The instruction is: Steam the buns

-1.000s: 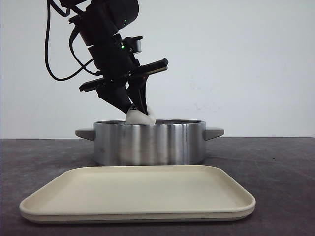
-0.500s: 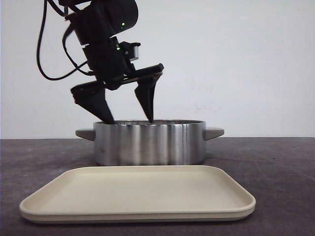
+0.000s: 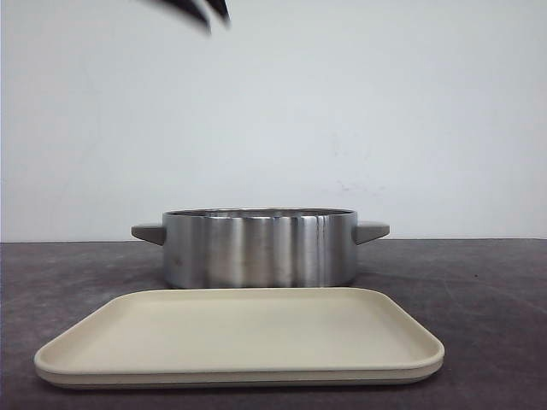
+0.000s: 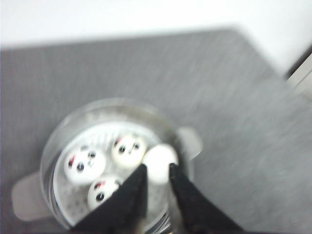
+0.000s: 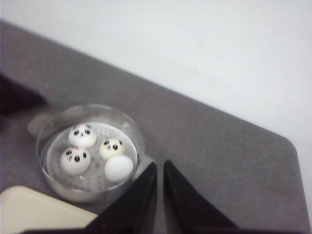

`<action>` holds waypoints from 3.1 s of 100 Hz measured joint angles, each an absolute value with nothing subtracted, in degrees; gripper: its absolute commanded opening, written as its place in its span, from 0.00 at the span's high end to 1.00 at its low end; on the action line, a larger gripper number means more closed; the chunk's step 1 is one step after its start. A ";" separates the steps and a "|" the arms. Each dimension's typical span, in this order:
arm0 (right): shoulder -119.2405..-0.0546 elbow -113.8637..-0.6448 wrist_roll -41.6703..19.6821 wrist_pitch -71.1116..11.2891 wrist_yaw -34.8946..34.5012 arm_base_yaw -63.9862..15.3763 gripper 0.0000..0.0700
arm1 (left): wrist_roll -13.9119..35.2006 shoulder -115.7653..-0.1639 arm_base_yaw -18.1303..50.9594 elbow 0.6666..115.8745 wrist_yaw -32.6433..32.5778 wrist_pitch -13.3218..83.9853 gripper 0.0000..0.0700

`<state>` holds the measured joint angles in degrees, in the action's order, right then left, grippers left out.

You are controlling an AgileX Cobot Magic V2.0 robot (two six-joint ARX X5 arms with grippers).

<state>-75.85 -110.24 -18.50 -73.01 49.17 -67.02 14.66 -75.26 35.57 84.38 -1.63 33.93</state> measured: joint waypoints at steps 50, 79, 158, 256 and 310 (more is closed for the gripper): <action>-63.05 -64.58 -16.82 -11.64 13.43 -67.02 0.98 | 14.52 -48.40 38.54 82.83 -12.69 54.13 1.00; -63.55 -64.12 -16.49 -9.63 13.54 -67.02 0.98 | 14.55 -42.28 38.54 82.43 -14.46 60.25 1.00; -63.29 -64.12 -16.47 -9.72 13.87 -66.19 0.98 | 14.55 -40.75 38.54 82.43 -14.48 60.47 1.00; -5.10 -11.94 -0.97 -9.78 6.13 -12.49 0.98 | 14.55 -40.75 38.54 82.43 -14.48 60.47 1.00; -0.19 -2.68 -0.84 -10.92 -1.83 -3.70 0.98 | 14.55 -40.75 38.54 82.43 -14.48 60.49 1.00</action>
